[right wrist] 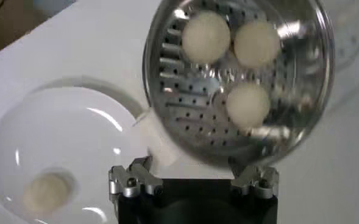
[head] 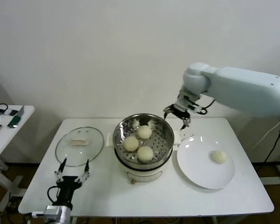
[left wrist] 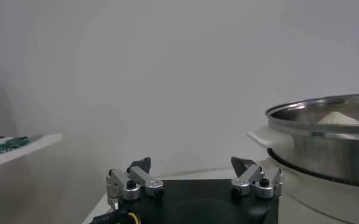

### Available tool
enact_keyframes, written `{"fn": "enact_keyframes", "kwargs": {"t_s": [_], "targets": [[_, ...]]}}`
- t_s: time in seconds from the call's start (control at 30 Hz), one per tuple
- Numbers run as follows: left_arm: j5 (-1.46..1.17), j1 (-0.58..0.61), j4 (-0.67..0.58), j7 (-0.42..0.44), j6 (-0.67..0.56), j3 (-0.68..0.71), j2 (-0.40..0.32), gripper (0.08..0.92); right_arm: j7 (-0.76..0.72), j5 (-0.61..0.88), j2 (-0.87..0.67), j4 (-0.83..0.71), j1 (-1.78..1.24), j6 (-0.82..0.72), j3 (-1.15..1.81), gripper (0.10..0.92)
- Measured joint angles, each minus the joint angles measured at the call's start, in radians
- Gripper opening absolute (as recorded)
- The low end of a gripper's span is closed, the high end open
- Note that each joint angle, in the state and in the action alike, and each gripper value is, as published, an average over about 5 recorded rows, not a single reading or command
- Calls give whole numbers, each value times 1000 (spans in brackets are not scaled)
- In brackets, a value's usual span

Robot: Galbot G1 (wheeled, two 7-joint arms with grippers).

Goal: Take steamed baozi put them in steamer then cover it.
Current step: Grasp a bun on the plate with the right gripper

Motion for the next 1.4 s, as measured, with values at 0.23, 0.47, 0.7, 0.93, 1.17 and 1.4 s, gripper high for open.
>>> {"fn": "enact_keyframes", "kwargs": {"t_s": [0.23, 0.47, 0.7, 0.93, 1.17, 1.4], "targets": [[0, 4, -9, 0, 0, 2, 1, 823, 13, 9, -148, -38, -71, -81, 27, 823], [0, 11, -14, 0, 4, -4, 3, 823, 20, -53, -257, -92, -243, -116, 149, 823], [5, 12, -11, 0, 9, -2, 1, 823, 27, -132, -297, -162, -444, -132, 311, 823], [11, 11, -8, -2, 14, -1, -2, 823, 32, -202, -290, -246, -582, -133, 439, 823], [15, 11, 0, -3, 15, -3, -7, 823, 30, -236, -251, -322, -656, -132, 503, 823], [16, 8, 0, -4, 19, -6, -6, 823, 24, -246, -205, -376, -693, -134, 532, 823]]}}
